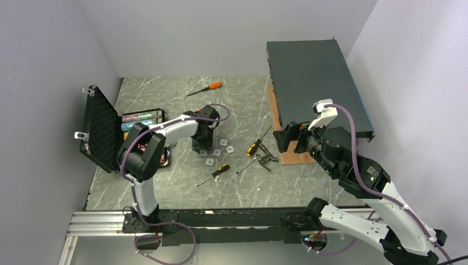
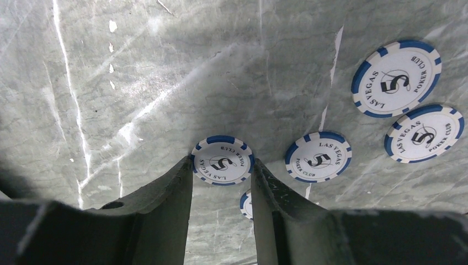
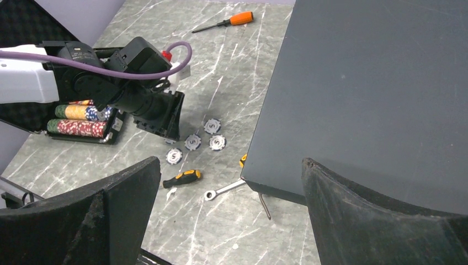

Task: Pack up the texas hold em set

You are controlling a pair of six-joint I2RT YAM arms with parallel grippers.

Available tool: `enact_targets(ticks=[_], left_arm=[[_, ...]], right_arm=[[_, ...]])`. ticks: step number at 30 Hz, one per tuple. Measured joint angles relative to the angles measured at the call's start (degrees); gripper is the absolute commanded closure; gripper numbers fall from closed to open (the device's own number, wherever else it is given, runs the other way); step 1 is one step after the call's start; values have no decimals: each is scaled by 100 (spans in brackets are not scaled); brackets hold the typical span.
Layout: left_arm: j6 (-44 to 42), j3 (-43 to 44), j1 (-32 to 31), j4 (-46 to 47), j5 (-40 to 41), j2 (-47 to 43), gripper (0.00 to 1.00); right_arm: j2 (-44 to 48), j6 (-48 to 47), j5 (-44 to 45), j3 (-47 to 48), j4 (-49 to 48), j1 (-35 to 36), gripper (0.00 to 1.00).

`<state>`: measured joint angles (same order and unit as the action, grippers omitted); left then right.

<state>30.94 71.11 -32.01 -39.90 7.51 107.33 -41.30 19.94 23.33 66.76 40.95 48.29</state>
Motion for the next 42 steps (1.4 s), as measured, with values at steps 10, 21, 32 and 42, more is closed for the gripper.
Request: enact_targets(ticks=[10, 21, 32, 42], left_arm=[[-4, -11, -7, -72, -24, -483, 63], [175, -245, -595, -74, -173, -1086, 63], [323, -522, -767, -39, -177, -765, 62], [319, -487, -767, -48, -157, -459, 56]], right_arm=[[4, 0, 0, -15, -2, 0, 0], [4, 2, -11, -63, -9, 0, 0], [76, 15, -94, -63, -9, 0, 0], [142, 15, -90, -63, -4, 0, 0]])
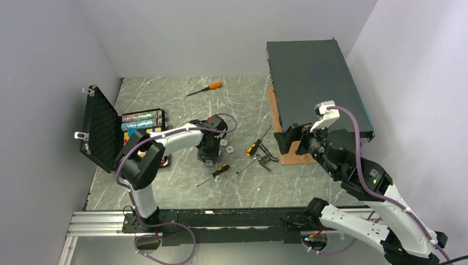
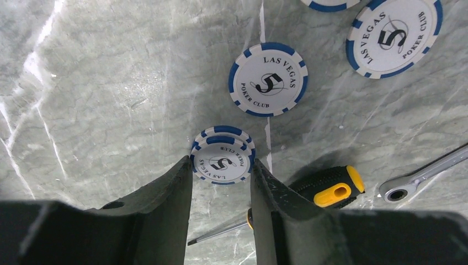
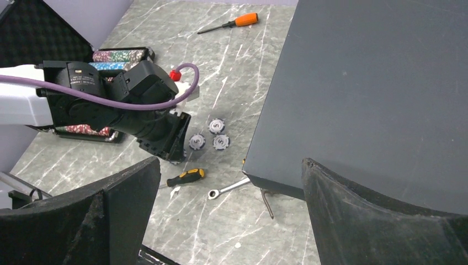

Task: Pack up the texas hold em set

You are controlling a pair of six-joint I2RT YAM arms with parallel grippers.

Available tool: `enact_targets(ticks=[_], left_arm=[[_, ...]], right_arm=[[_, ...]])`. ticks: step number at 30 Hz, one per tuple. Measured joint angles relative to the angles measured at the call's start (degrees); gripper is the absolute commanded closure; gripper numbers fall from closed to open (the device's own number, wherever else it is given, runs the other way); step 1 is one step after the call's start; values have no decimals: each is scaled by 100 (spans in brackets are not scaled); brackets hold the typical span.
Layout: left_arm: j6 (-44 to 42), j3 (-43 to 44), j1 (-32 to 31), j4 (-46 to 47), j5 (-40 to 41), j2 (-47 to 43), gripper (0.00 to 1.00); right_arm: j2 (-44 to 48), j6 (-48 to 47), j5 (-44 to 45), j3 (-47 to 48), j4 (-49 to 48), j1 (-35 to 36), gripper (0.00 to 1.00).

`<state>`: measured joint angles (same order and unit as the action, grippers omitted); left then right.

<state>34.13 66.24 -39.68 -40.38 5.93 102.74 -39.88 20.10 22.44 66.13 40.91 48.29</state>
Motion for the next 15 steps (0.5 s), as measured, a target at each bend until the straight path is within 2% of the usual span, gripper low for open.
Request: enact_targets(ticks=[4, 12, 15], left_arm=[[2, 37, 0, 2, 13, 24, 52], [-2, 160, 0, -133, 155, 24, 35], [0, 227, 0, -186, 168, 22, 34]], right_arm=[[13, 0, 0, -2, 0, 0, 0], [9, 0, -2, -42, 2, 0, 0], [9, 0, 0, -42, 2, 0, 0]])
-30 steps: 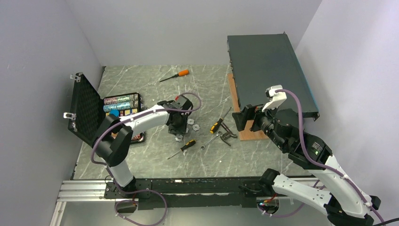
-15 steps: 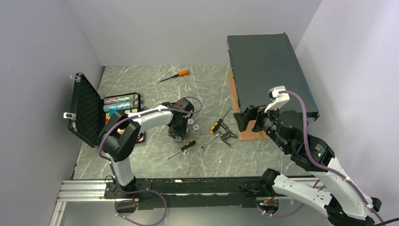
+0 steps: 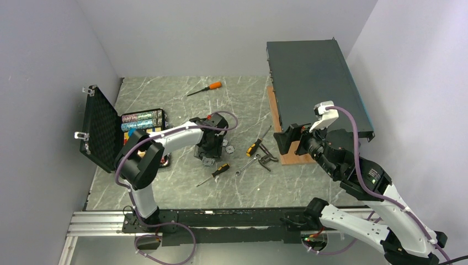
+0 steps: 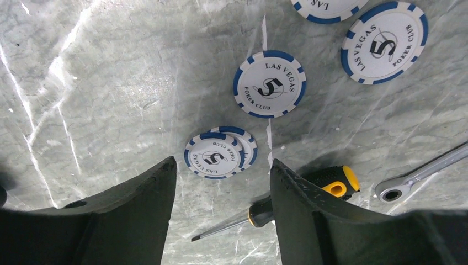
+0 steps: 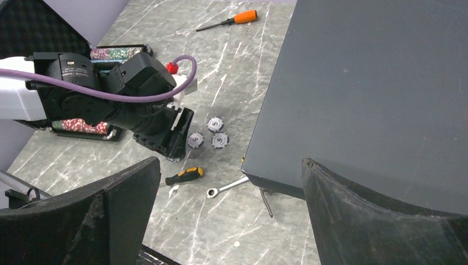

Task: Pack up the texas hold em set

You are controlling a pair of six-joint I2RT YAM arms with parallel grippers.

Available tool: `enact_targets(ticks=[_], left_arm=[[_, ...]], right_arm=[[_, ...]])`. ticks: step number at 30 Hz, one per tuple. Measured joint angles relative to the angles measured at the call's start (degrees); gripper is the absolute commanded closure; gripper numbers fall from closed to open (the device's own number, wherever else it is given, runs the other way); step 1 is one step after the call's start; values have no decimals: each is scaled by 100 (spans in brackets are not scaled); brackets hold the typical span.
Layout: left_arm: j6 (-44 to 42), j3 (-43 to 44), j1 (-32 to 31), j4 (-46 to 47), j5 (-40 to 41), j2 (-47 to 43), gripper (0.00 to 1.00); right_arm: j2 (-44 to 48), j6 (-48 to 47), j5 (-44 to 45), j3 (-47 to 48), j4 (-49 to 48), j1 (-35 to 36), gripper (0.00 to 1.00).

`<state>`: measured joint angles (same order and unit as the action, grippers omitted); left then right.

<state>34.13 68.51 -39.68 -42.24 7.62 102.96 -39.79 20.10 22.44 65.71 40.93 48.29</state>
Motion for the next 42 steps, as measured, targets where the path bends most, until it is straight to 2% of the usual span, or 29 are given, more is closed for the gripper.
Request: enact_targets(ticks=[4, 6, 10, 14, 21, 36, 42], left_arm=[[-46, 39, 0, -26, -101, -44, 34], [-87, 96, 0, -11, -229, -55, 31], [-221, 455, 0, 2, -496, 24, 30], [-339, 940, 0, 70, -501, 380, 33], [-476, 1034, 0, 48, -313, 833, 34], [-627, 1139, 2, 0, -92, 1054, 53], [-732, 1147, 24, 20, -155, 1054, 66]], right_arm=[[-4, 0, -2, 0, 0, 0, 0], [-17, 0, -4, 0, -2, 0, 0], [-68, 0, -22, -2, -2, 0, 0], [-70, 2, -28, -2, 0, 0, 0], [-59, -2, -22, 0, 0, 0, 0], [-76, -13, -22, 0, 2, 0, 0], [-98, -13, -22, 0, 2, 0, 0]])
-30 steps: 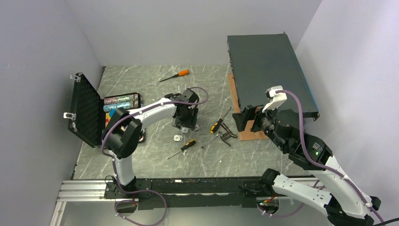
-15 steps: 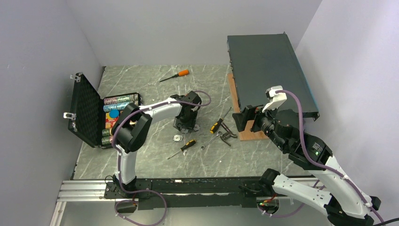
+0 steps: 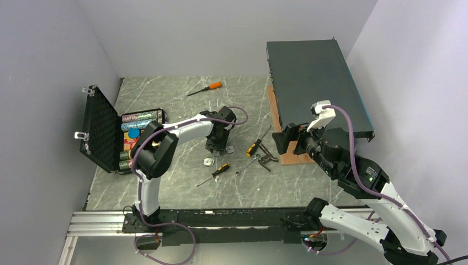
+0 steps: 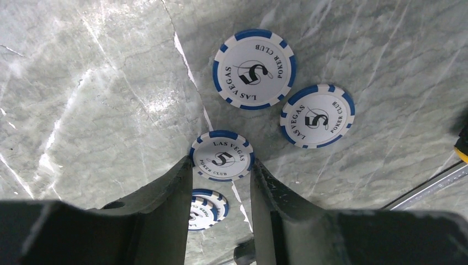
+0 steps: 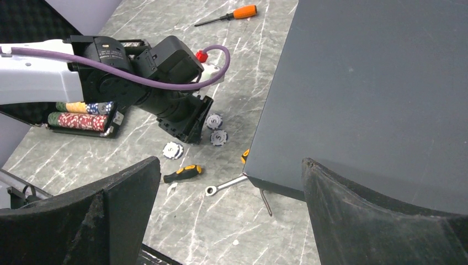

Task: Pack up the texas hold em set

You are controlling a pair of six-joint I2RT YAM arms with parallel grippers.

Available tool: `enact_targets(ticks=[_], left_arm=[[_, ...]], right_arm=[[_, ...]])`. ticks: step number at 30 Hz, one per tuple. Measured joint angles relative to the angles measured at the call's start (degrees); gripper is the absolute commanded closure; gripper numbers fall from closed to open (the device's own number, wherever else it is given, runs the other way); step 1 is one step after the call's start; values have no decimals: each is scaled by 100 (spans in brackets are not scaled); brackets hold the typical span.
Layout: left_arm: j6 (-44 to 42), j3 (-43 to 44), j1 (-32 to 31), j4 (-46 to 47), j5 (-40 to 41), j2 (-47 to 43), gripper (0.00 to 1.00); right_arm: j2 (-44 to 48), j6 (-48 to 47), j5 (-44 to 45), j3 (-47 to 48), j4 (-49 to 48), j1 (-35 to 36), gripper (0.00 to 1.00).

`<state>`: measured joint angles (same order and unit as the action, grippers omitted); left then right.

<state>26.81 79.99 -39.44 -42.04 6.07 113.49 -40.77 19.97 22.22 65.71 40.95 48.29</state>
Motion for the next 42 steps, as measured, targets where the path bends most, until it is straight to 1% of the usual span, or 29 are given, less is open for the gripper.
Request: enact_targets(ticks=[8, 12, 19, 23, 26, 30, 32, 35, 38, 39, 42], left_arm=[[-107, 17, 26, 13, -20, -26, 67], [-109, -31, 37, -2, -17, -260, 68], [-63, -619, 37, 52, -20, -1233, 67], [-15, -1012, 37, 94, -26, -1515, 68], [9, -1266, 37, 127, -44, -1539, 66], [50, -1493, 37, 181, -66, -1539, 59], [46, -1508, 44, 190, -55, -1539, 51], [26, -1508, 153, 232, -55, -1537, 41], [11, -1508, 527, 249, -94, -1537, 26], [4, -1506, 743, 269, -122, -1537, 22], [-15, -1467, 1272, 319, -133, -1506, 20]], right_arm=[[-7, 4, 0, 0, 0, 0, 0], [-9, 4, 0, 0, 0, 0, 0], [-37, 7, -9, 0, 0, 0, 0], [-44, 9, -24, 0, -2, 0, 0], [-44, 13, -31, 0, -2, 0, 0], [-48, 20, -72, 0, -2, 0, 0], [-48, 20, -85, 0, -2, 0, 0], [-44, 24, -92, 0, 0, 0, 0], [-31, 57, -120, 0, 0, 0, 0], [-28, 63, -131, 0, 0, 0, 0], [-26, 81, -155, 0, -2, 0, 0]])
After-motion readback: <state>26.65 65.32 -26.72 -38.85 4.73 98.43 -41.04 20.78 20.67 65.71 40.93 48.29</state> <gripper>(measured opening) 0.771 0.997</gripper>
